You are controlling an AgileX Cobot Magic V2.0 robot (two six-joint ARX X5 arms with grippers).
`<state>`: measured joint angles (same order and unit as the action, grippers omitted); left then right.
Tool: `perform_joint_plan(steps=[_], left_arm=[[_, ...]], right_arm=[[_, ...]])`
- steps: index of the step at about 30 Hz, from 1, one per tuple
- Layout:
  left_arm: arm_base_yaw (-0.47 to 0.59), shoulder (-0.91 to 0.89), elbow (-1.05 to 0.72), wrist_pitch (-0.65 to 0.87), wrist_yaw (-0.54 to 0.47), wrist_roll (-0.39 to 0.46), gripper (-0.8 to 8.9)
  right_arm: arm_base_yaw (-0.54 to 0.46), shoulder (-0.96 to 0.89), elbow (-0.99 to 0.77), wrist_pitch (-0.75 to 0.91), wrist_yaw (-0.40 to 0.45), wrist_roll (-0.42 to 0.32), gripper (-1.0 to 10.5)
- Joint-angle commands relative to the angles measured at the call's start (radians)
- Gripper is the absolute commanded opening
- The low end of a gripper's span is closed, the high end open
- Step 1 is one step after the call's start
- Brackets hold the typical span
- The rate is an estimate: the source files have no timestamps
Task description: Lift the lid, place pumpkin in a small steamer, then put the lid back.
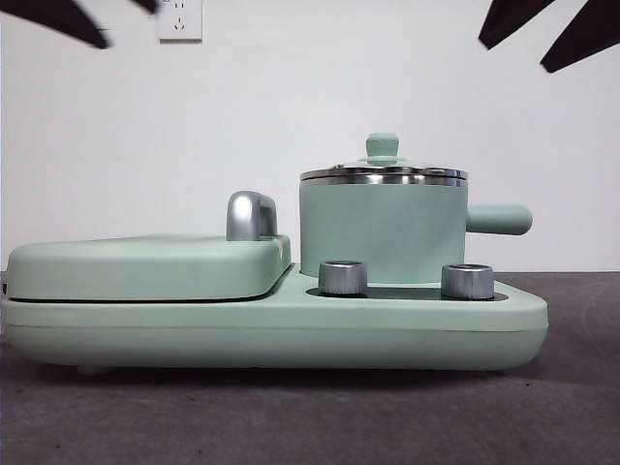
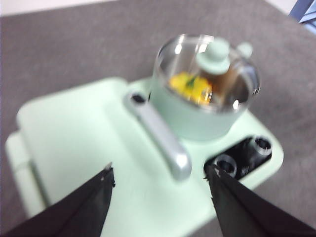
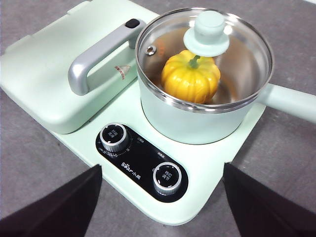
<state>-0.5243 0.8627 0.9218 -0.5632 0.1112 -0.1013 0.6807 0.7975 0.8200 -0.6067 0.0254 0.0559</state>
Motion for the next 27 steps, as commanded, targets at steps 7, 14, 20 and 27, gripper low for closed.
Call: perform_joint_plan(steps=[7,14,20,27], left_arm=[[0.021,-0.189,-0.066,-0.196,-0.077,-0.024,3.12],[0.021,-0.226,-0.066,-0.251,-0.074,-0.021,0.17],[0.020,-0.234,-0.064,-0.275,-0.074,-0.016,0.07],[0.020,-0.237,-0.064,-0.276,-0.074,-0.016,0.07]], right_arm=[[0.011,0.023,0.005,0.015,-0.002,-0.004,3.8],[0.011,0.022,0.005,0.009,-0.008,0.007,-0.4],[0.013,0.018,0.005,0.011,-0.035,0.021,0.1],[0.013,0.018,0.005,0.056,-0.033,0.021,0.1]])
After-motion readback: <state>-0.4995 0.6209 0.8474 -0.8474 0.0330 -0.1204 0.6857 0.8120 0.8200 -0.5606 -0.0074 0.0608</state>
